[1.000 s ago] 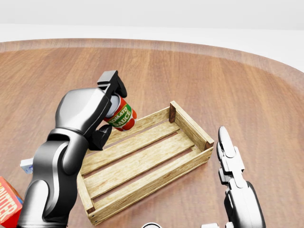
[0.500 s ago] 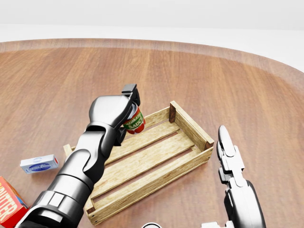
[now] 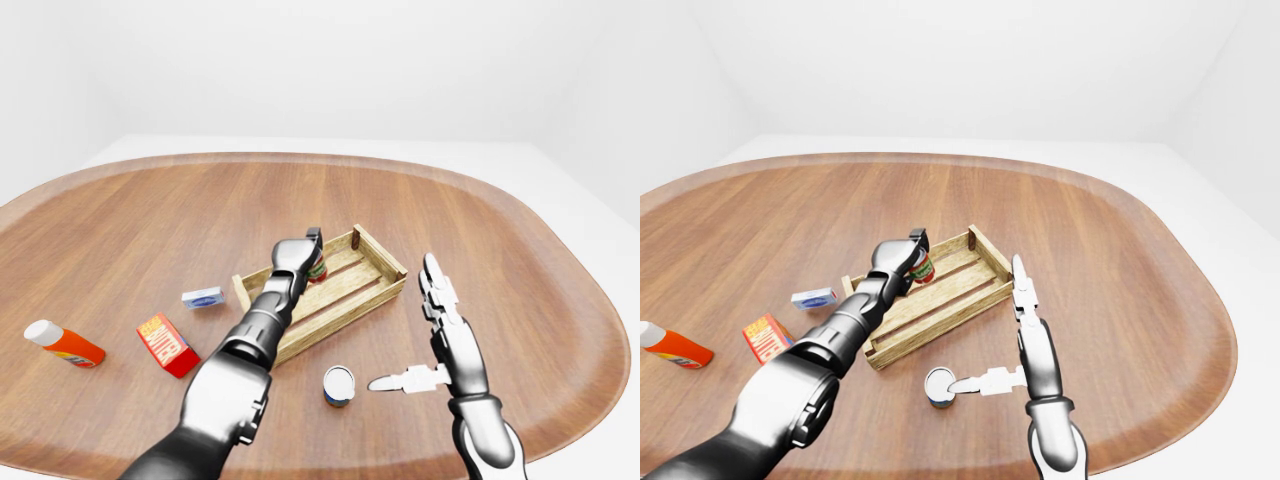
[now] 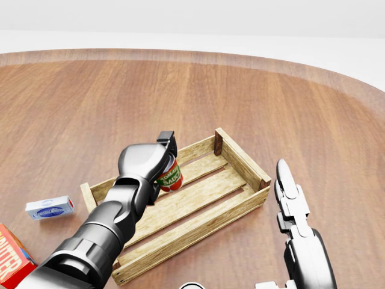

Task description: Pick up the tomato sauce, and put it in the wooden tray.

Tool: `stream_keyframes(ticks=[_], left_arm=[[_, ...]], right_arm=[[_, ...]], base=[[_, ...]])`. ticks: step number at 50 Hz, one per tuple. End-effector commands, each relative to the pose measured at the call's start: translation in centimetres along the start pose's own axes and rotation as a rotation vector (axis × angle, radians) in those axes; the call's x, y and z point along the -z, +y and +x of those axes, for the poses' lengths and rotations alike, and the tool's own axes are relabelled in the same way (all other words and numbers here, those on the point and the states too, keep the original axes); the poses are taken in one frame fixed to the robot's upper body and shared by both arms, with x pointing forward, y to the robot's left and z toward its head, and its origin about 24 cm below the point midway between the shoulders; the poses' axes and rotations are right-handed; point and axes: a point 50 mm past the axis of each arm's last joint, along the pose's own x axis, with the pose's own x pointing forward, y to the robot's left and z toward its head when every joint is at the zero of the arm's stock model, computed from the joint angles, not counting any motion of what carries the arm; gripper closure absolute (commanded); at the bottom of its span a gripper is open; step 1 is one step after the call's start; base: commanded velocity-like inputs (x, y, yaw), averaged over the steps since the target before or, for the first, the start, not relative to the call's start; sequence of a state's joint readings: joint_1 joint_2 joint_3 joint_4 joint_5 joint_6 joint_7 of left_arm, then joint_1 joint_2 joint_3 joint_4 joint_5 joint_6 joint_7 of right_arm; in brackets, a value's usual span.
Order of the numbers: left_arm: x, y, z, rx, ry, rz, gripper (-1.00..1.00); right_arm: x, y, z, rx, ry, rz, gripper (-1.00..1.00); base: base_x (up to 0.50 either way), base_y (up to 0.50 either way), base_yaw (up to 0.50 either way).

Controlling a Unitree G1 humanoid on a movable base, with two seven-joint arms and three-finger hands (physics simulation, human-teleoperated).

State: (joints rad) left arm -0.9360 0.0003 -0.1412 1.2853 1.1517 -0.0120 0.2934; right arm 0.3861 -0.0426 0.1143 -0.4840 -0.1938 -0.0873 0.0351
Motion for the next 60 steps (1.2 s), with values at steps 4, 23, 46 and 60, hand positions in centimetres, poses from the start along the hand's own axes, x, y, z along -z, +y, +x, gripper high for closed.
stream_keyframes(ticks=[4,23,46,60], left_arm=[[0.3,-1.8,-0.6,0.067,0.025,0.027,1.0],[0.7,-3.6,-1.4,0.121,0.06,0.049,1.0],[0.7,-4.3,-1.8,0.151,0.077,0.075,1.0],[1.0,-4.5,-1.9,0.154,0.102,0.085,1.0]], right_arm=[[0.0,0.0,-0.1,-0.001,0.002,-0.002,-1.0],[0.0,0.1,-0.2,-0.002,0.005,-0.004,-1.0],[0.1,0.2,-0.1,-0.005,0.006,-0.005,-1.0],[0.1,0.1,-0.1,-0.004,0.005,-0.004,-1.0]], base=[[0.21,-0.03,0.0],[0.21,-0.03,0.0],[0.2,-0.03,0.0],[0.2,-0.03,0.0]])
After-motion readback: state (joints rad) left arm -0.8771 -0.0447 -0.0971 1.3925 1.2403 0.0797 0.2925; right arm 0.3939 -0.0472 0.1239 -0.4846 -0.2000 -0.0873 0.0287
